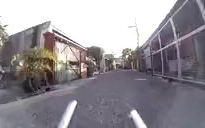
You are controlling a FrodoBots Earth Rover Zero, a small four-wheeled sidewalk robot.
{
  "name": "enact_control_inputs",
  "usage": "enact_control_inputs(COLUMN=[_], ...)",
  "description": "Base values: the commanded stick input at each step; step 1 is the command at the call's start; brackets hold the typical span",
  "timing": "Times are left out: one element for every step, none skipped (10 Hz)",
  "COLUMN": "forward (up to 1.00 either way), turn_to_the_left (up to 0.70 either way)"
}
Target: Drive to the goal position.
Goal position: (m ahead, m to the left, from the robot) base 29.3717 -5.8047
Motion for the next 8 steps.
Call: enact_control_inputs(forward=[0.7,0.7,0.7,0.7,0.7,0.7,0.7,0.7], turn_to_the_left=[0.0,0.0,0.0,0.0,0.0,-0.16,-0.35,-0.35])
